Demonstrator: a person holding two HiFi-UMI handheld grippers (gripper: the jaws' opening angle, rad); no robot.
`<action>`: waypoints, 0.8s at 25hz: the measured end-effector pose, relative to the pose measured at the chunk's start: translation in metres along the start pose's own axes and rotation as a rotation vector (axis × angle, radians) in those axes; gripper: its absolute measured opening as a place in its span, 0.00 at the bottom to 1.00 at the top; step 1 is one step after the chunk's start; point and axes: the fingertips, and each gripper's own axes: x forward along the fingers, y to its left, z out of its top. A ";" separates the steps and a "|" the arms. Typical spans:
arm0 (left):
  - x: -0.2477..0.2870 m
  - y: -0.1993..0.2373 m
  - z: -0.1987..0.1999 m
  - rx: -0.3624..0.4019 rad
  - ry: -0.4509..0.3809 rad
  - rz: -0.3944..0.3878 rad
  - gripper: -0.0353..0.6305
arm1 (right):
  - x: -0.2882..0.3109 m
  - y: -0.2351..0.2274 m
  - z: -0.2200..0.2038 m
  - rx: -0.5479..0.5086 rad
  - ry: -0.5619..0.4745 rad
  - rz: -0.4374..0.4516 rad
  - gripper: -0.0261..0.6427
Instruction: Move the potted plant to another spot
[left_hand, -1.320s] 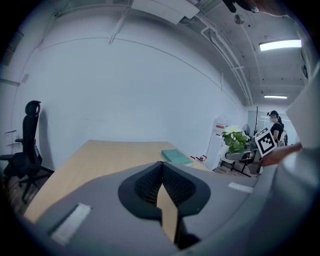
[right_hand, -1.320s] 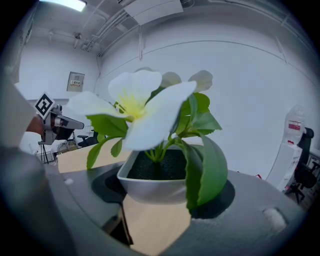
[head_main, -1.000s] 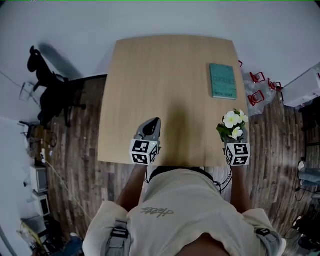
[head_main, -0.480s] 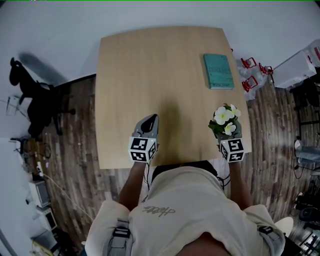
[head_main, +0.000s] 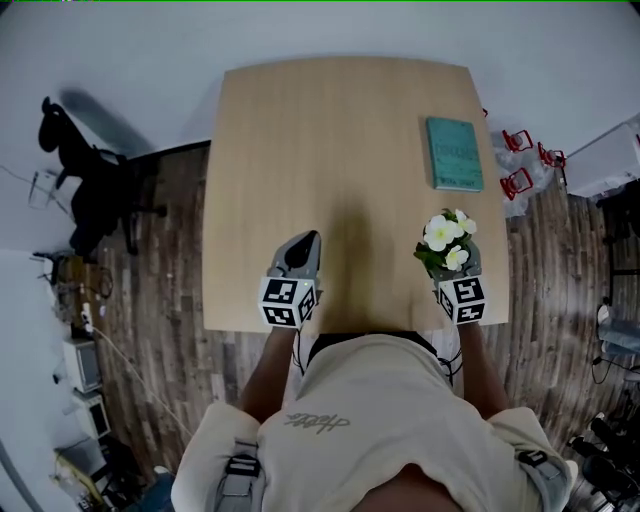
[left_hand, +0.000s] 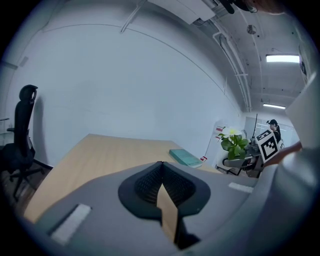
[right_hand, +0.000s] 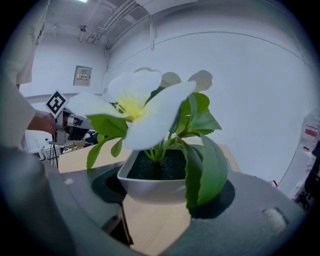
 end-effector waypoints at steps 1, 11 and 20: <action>-0.001 0.002 -0.001 -0.003 0.004 0.014 0.08 | 0.007 -0.001 0.001 -0.004 0.000 0.015 0.55; -0.018 0.004 -0.004 -0.018 0.024 0.150 0.08 | 0.079 -0.001 0.008 -0.054 -0.052 0.106 0.55; -0.023 0.009 -0.019 -0.064 0.061 0.221 0.08 | 0.152 0.008 -0.004 -0.064 -0.004 0.174 0.55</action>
